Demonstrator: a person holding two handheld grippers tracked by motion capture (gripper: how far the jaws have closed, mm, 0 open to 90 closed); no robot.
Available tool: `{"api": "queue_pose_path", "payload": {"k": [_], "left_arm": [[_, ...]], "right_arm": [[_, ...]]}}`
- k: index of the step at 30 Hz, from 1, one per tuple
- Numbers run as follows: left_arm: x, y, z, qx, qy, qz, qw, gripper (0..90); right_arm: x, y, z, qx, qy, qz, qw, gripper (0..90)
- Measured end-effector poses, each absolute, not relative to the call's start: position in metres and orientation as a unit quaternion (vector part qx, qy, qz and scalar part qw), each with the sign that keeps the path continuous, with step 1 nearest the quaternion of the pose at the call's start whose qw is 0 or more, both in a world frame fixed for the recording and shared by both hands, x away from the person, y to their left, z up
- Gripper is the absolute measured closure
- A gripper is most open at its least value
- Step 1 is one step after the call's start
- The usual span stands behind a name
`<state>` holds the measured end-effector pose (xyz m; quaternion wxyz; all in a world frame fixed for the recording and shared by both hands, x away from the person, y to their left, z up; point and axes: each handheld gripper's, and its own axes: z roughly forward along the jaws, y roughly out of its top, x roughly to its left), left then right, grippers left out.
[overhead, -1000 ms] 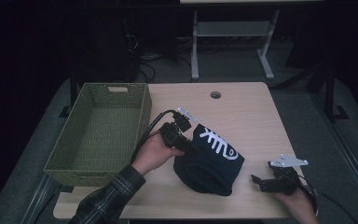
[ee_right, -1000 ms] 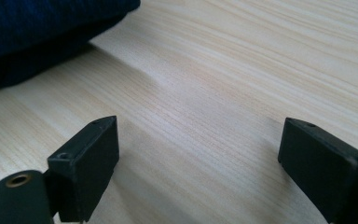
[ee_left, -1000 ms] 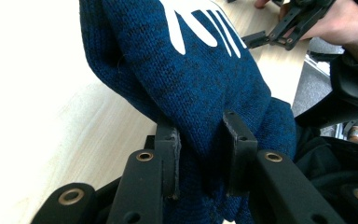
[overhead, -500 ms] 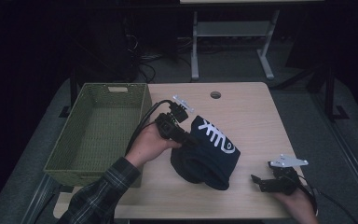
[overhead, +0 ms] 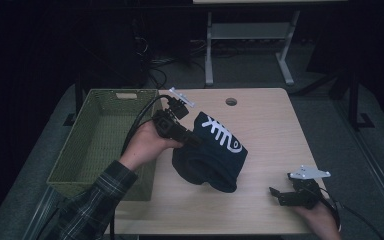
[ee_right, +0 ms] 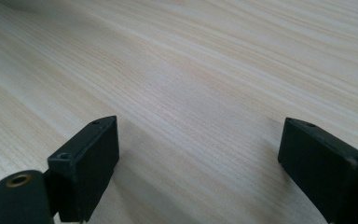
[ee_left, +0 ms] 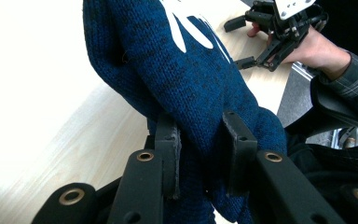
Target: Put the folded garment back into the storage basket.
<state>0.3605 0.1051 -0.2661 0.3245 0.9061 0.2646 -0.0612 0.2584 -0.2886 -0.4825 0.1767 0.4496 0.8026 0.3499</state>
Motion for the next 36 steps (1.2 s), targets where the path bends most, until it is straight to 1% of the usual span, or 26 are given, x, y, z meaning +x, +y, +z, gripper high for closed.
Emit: {"api": "queue_pose_path", "payload": {"k": [20,36], "left_arm": [[0.361,0.151,-0.226,0.891,0.296,-0.037,0.342,71.6],[0.357,0.202,-0.201,0.873,0.337,-0.008,0.353,71.7]], "right_arm": [[0.258,-0.289,-0.482,0.450,0.802,0.350,0.177,12.1],[0.258,-0.289,-0.482,0.450,0.802,0.350,0.177,12.2]]}}
